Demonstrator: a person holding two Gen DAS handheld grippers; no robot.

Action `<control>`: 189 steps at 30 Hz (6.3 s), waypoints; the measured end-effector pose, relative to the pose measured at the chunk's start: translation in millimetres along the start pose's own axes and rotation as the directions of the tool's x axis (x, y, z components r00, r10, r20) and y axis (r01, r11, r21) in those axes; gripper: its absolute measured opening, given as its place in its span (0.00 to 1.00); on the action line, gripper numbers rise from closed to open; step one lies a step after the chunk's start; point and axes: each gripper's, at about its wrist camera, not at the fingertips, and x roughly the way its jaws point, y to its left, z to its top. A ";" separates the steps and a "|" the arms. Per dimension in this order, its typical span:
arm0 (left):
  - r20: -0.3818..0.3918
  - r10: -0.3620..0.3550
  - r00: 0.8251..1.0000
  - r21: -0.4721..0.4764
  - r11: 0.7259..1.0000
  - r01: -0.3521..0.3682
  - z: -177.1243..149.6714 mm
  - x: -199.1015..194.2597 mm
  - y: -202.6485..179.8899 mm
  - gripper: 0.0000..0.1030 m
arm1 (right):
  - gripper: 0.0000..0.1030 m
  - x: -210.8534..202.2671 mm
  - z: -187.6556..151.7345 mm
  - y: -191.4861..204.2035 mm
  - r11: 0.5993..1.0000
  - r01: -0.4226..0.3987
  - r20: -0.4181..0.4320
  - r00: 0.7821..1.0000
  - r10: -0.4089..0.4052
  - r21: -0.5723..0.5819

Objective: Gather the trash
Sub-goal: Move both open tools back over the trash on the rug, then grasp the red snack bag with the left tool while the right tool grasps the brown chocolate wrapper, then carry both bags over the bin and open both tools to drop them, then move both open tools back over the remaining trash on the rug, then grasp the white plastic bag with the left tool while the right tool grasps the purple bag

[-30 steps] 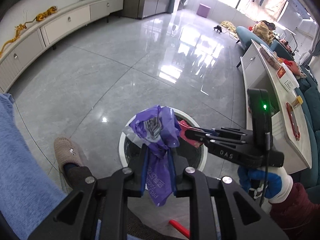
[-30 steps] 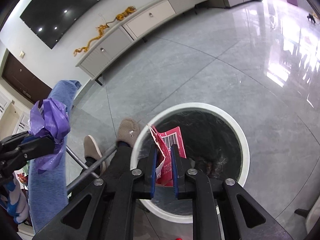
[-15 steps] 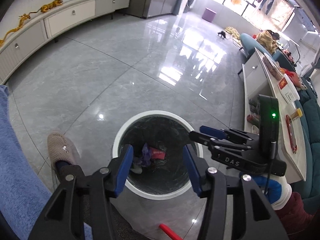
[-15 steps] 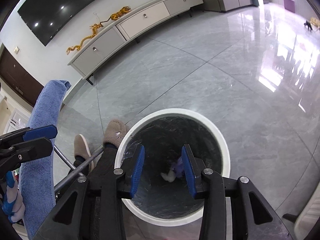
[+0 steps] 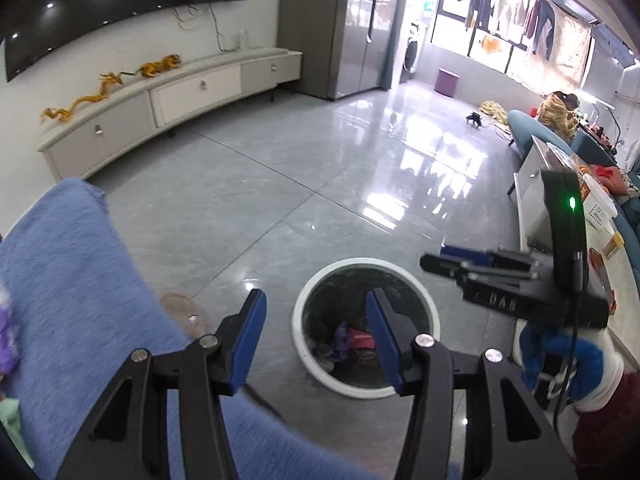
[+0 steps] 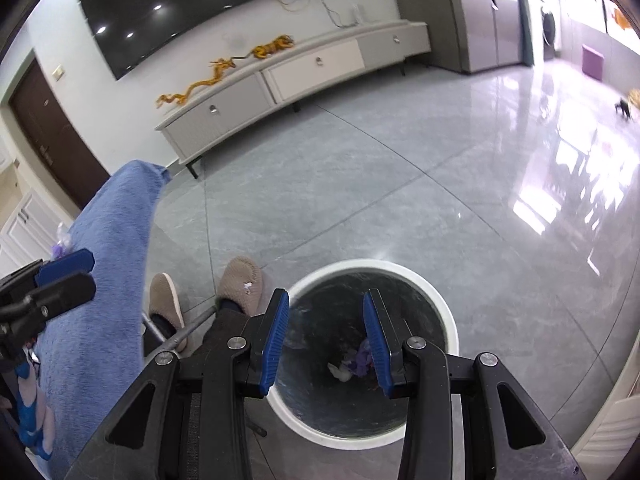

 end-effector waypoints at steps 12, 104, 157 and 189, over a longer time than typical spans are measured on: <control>0.074 0.157 0.985 -0.113 0.983 -0.148 -52.8 -84.2 67.9 0.63 | 0.37 -32.1 9.9 100.1 0.978 -0.091 0.042 0.994 0.101 -0.185; 0.149 -0.038 0.988 -0.048 0.998 0.045 -12.6 -103.1 89.9 0.25 | 0.26 -63.8 21.8 137.9 0.949 -0.183 0.096 0.972 0.214 -0.257; 0.034 -0.010 0.999 -0.050 0.999 0.011 5.0 -21.2 36.5 0.59 | 0.43 13.6 -6.2 -6.9 0.995 0.027 -0.034 0.999 -0.024 0.095; 0.017 0.487 0.873 -0.510 0.755 -0.411 -177.5 -181.7 286.7 0.69 | 0.43 0.4 22.8 282.1 0.898 -0.237 -0.058 0.971 0.232 -0.372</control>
